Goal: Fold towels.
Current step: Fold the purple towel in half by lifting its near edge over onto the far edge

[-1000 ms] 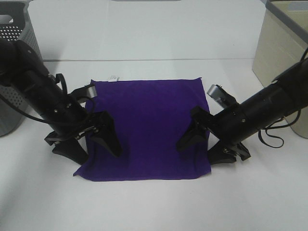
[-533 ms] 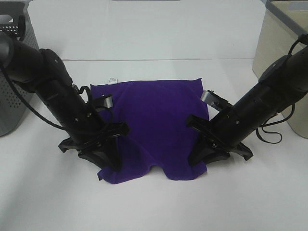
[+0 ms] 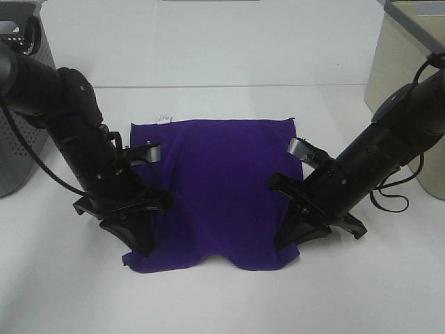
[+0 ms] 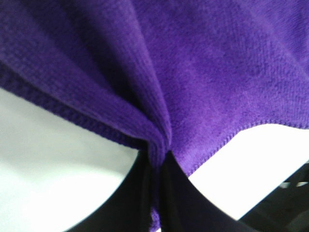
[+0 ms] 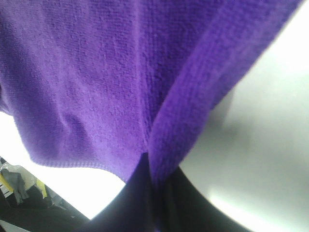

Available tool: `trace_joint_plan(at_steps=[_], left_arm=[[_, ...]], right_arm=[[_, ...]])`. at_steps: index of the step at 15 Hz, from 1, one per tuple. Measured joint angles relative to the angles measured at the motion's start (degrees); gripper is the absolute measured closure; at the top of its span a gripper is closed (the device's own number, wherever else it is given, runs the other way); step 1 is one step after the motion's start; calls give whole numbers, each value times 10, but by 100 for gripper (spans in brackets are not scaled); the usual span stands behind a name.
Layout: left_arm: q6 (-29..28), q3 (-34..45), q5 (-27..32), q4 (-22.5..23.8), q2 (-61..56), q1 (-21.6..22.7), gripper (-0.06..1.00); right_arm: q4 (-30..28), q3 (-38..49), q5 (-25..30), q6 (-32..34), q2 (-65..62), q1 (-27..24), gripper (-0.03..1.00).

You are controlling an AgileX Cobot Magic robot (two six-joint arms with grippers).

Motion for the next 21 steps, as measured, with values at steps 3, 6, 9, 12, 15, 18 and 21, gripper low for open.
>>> trace_joint_plan(at_steps=[3,6,9,12,15,18,21], left_arm=[[-15,0,-1,42,-49,0,94],[-35,-19,0,76,-89,0,94],[-62,-133,-5,133,-80,1,94],[-76,-214,-24,146,-42,15,94],[-79,-308,-44,152,18,34,94],[-74,-390,-58,156,87,34,94],[-74,-427,-60,176,124,34,94]], right_arm=[[2,1,4,8,-74,0,94],[-2,-18,5,13,-115,0,94],[-84,-154,-7,63,-95,0,94],[-149,-259,-8,109,-41,0,94],[-178,-386,10,127,36,0,94],[-222,-485,19,148,97,0,94],[-299,-549,39,176,148,0,94]])
